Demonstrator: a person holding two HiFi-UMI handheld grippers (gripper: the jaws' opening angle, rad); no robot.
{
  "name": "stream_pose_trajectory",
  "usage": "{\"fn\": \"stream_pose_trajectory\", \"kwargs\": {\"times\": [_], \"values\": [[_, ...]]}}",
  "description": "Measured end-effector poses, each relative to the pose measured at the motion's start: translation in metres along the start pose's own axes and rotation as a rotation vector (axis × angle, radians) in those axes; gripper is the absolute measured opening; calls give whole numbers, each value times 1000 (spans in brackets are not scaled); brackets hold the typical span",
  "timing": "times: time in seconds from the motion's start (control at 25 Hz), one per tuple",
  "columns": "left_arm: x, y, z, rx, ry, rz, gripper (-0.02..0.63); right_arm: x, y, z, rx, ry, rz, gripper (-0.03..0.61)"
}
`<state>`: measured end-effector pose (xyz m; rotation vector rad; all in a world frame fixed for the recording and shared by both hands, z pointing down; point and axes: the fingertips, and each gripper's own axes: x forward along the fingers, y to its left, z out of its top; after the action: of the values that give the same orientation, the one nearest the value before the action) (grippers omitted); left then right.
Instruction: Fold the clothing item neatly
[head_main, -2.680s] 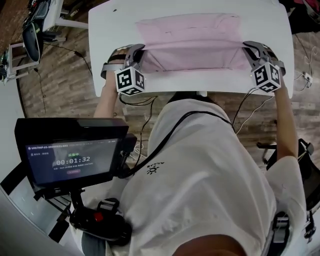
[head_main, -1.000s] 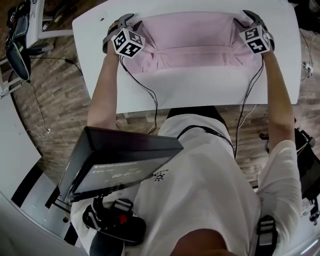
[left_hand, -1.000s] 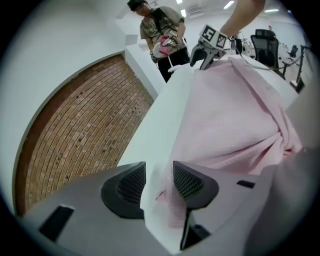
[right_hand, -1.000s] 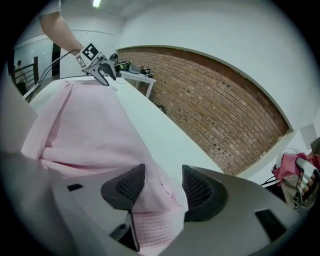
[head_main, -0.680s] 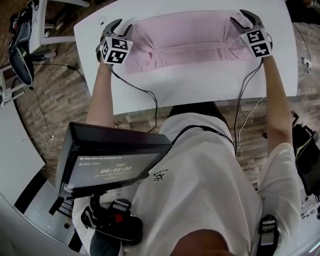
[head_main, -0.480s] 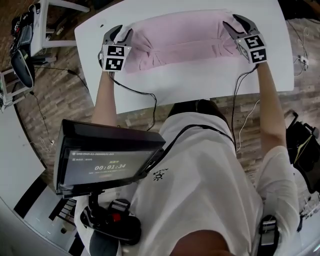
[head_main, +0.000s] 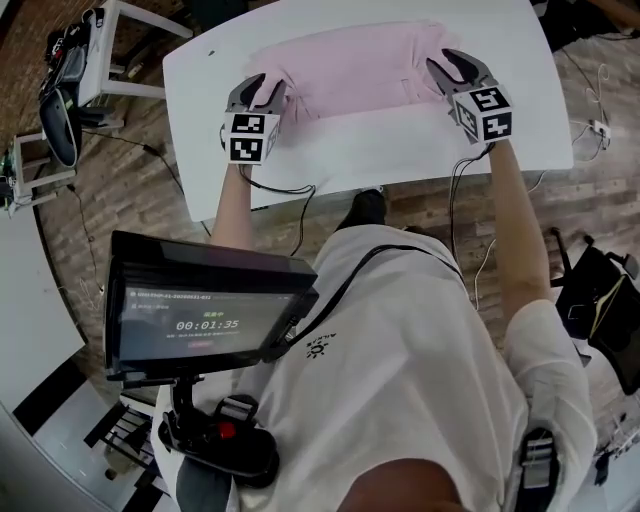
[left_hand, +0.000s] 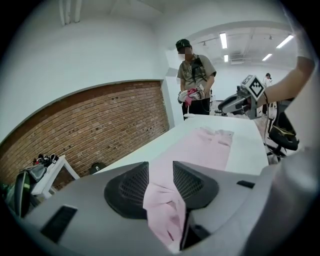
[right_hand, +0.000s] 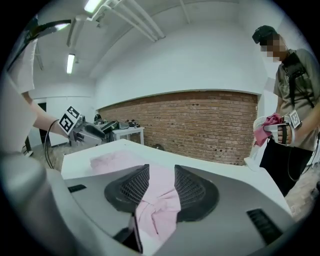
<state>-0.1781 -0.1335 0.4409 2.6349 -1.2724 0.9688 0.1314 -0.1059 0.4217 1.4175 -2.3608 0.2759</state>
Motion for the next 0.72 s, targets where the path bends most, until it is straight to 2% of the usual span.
{"fn": "stream_pose_trajectory", "kwargs": {"times": [0.04,0.12,0.28,0.52,0.72], "values": [[-6,-7,1,-7,-7,2,152,-6,3,2,13,-16,1,157],[-17,-23,4,-33,-22,-4,150,-18,12,4,38,-39,7,101],[-39,-63,9,-75,-54,-21,95,-43,36,-5,68,-47,44,10],[-57,-111,19,-88,-94,-31,41,-79,63,-10,117,-81,108,5],[-94,-173,20,-88,-122,-4,21,-142,82,-30,114,-120,149,5]]}}
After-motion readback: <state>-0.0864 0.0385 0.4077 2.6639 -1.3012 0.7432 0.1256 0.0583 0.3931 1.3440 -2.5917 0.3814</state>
